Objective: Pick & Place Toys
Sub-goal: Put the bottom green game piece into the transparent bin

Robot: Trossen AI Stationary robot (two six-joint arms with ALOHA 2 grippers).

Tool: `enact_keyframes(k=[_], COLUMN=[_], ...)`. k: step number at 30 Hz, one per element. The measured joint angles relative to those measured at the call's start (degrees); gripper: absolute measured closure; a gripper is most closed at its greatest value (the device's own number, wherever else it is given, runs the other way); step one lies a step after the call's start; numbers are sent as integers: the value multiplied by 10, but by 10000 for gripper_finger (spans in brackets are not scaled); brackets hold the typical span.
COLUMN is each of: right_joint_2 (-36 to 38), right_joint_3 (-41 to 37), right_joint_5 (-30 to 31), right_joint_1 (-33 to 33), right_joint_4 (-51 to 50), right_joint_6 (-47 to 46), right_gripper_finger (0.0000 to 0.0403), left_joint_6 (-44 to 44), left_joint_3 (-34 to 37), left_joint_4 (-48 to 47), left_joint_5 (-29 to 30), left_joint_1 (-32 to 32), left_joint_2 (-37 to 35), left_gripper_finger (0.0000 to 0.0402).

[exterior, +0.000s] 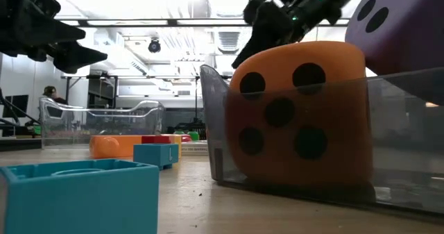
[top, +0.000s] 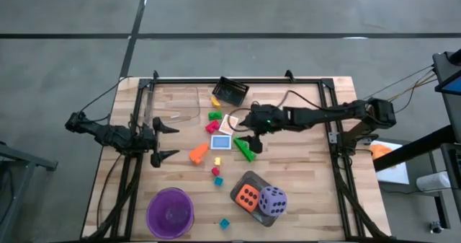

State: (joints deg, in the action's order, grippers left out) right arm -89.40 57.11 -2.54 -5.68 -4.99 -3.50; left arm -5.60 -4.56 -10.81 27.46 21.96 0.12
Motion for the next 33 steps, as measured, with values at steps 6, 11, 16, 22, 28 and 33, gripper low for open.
enact_keyframes(k=[6,11,16,22,28,33], right_joint_2=[-72,-148,-202,-233,-251,-270], right_joint_3=[87,161,227,268,273,273], right_joint_5=[-14,-51,-63,-65,-95,-98], right_joint_1=[-24,-29,-29,-32,-33,-33], right_joint_4=[-137,-235,-323,-381,-384,-385], right_joint_6=[-38,-39,-39,-39,-40,-41], right_gripper_finger=[117,117,117,117,117,117], left_joint_6=[-2,-11,-19,-20,-20,-23], left_joint_3=[0,0,0,0,1,0], left_joint_4=[0,0,1,1,2,3], left_joint_5=[40,41,41,41,41,41], left_joint_1=[0,0,0,0,0,0], left_joint_2=[0,0,0,0,0,0], left_gripper_finger=[3,3,3,3,3,3])
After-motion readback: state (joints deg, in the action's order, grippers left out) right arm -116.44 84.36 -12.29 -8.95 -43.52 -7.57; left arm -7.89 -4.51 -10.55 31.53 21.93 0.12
